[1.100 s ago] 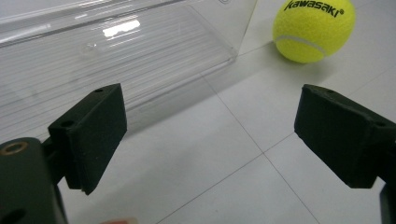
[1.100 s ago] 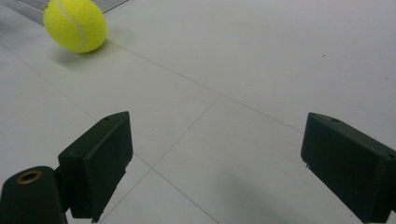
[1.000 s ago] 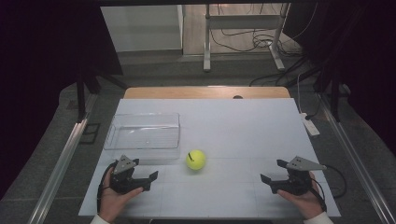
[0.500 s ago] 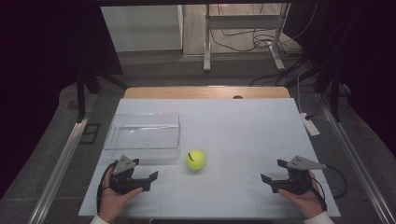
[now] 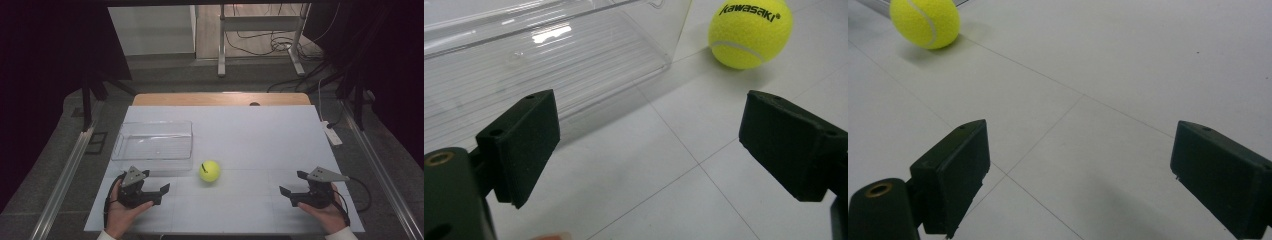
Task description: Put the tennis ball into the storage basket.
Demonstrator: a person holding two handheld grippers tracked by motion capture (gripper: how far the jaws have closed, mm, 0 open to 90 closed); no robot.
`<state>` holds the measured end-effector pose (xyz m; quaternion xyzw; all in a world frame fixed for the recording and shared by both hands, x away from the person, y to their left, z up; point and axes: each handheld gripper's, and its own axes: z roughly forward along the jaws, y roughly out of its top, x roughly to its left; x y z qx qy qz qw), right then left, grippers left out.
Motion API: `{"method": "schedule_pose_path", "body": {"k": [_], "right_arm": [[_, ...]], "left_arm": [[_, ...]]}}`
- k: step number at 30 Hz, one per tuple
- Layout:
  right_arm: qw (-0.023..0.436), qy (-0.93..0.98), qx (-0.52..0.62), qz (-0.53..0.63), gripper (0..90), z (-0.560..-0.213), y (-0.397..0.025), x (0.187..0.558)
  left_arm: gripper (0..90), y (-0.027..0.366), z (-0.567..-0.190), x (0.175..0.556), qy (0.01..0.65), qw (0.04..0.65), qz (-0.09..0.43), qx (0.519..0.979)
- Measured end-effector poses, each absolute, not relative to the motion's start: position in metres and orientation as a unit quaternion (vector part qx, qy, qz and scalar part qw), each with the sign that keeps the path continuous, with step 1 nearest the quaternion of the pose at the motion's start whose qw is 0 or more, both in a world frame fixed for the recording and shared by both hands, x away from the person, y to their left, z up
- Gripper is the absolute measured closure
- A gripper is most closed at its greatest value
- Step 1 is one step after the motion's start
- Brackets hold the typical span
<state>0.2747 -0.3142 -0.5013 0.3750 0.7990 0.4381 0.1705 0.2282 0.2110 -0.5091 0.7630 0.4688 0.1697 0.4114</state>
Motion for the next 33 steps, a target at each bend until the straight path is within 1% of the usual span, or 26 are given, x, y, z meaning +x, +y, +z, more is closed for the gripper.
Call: {"method": "schedule_pose_path", "body": {"k": [15,33], "right_arm": [[0.171,0.798,0.378,0.437,9.4,-0.502,-0.315,0.275],[0.171,0.800,0.376,0.435,9.5,-0.502,-0.314,0.276]], "left_arm": [[9.7,0.207,-0.504,0.228,0.463,0.414,0.166,0.765],[9.5,0.196,-0.488,0.232,0.449,0.417,0.159,0.774]]}}
